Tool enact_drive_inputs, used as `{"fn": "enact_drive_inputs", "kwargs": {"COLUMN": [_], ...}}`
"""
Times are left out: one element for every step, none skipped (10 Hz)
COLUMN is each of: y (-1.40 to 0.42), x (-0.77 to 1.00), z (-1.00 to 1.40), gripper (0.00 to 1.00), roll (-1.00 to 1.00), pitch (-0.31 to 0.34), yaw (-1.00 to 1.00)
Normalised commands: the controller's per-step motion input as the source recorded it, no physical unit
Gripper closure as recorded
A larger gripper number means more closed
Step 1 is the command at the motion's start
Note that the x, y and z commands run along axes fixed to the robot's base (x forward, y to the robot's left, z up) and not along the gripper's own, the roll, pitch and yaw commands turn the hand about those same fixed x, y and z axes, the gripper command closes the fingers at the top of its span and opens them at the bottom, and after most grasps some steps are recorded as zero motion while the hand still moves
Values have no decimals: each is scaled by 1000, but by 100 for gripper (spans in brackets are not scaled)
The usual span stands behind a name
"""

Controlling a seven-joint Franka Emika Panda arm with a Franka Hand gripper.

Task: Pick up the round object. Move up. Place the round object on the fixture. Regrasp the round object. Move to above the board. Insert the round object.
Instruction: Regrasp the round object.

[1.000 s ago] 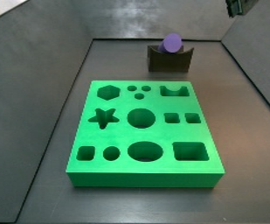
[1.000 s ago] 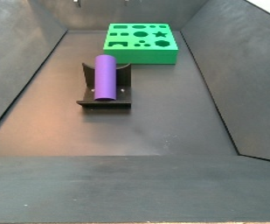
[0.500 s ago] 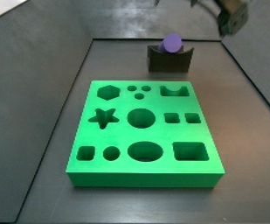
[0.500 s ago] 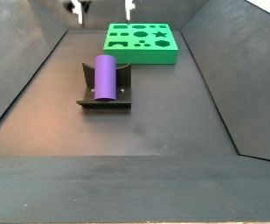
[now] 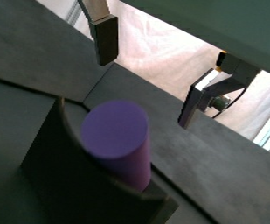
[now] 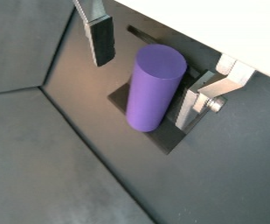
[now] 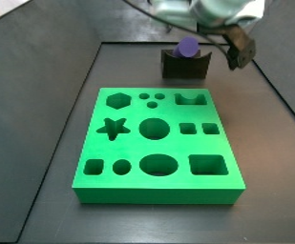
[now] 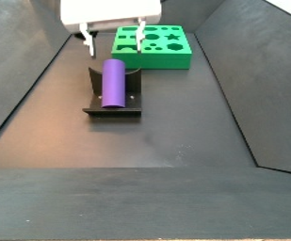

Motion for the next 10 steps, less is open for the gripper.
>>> {"fn": "enact_drive_inputs", "kwargs": {"y": [24,15,9,4,1,-1,-10,-11,-10,-10], "x": [118,116,103,86,82,75,28,25,25,25], "z": [-1000,-920,-767,-562,-461,-267,-175,-173,-173,-173], "gripper": [0,0,0,0,0,0,0,0,0,0], "roll": [80,77,74,73,72,66,57,53,53,53], "pitch": [-51,-67,-74,-72,-69,-61,-41,-45,-45,-45], "yaw": [106,79,60,35,26,7,1,-7,-7,-8]}}
